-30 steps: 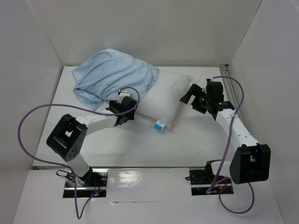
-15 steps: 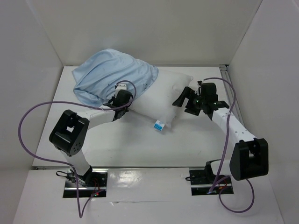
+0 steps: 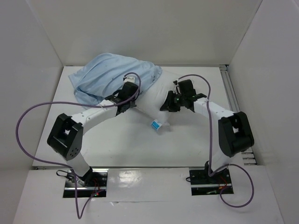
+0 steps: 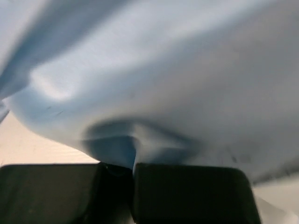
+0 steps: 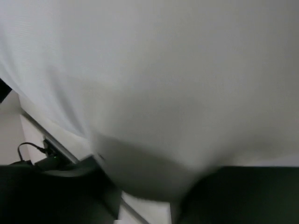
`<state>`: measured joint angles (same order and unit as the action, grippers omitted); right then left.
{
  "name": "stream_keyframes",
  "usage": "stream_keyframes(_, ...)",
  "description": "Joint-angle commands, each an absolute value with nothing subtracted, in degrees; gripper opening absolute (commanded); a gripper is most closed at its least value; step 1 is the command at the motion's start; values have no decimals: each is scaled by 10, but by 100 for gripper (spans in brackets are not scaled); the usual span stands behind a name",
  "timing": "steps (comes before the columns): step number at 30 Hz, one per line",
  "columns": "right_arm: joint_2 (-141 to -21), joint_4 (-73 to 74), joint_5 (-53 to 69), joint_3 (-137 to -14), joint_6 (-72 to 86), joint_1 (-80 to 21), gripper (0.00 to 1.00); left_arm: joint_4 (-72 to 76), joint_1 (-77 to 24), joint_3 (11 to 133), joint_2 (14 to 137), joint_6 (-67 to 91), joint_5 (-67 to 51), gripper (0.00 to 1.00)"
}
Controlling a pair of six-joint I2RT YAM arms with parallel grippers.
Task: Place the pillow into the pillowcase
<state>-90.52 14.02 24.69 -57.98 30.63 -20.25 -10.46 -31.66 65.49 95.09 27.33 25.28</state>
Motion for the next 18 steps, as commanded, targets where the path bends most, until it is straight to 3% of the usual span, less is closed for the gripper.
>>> stream_keyframes(1, -963, 71, 269, -696, 316, -209, 19, -135, -380, 779, 935, 273, 126, 0)
stream_keyframes(4, -985, 65, 269, -765, 335, -209, 0, -165, -426, 924, 969, 267, 60, 0)
stream_keyframes(6, -985, 28, 274, -760, 367, -202, 0, -187, -444, 1022, 988, 267, -5, 0)
stream_keyframes(11, -960, -69, 298, -672, 443, -177, 0, -187, -447, 1110, 1009, 279, -125, 0)
stream_keyframes(18, -856, 49, 330, -669, 328, -141, 0, -259, -392, 1196, 989, 292, -180, 0)
